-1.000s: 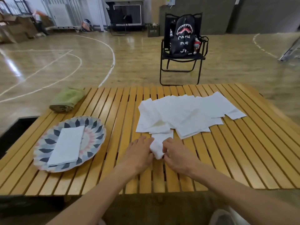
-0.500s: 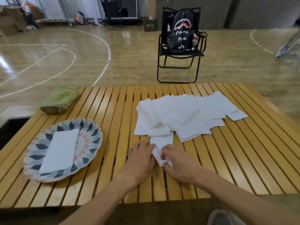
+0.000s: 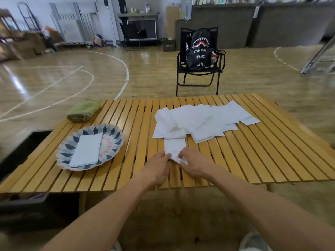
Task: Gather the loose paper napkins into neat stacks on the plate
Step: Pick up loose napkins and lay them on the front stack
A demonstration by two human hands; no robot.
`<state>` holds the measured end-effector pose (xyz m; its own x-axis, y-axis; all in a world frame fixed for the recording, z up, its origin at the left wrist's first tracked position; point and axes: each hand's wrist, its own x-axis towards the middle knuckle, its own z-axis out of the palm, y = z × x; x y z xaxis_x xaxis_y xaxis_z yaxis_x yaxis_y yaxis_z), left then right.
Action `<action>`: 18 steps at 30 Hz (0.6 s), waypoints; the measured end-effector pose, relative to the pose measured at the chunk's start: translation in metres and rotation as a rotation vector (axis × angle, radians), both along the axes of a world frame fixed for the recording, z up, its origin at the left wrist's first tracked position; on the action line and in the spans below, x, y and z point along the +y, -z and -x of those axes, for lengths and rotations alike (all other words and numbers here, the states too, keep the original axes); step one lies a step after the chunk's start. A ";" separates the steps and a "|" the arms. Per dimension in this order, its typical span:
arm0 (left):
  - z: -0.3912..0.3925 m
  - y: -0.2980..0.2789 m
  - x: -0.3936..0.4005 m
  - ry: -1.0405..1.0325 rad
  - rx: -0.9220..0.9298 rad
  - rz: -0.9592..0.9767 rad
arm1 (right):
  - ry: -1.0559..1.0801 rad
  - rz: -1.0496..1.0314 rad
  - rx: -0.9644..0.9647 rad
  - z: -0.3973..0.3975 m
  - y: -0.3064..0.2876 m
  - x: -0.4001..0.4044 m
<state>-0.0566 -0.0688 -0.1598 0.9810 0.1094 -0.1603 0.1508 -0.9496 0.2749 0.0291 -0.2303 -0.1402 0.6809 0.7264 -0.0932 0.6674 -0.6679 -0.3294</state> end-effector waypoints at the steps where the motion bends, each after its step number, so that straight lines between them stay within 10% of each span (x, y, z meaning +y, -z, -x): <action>1: 0.004 -0.003 -0.003 -0.003 0.026 -0.002 | 0.008 0.013 0.010 0.004 -0.002 -0.001; 18: 0.011 0.041 -0.006 -0.052 -0.404 -0.042 | 0.101 -0.107 -0.156 0.014 0.053 0.001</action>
<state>-0.0673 -0.0749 -0.2010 0.9569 0.1589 0.2429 0.0868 -0.9552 0.2830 0.0152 -0.2296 -0.1931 0.7507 0.6541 0.0931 0.6476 -0.7005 -0.2999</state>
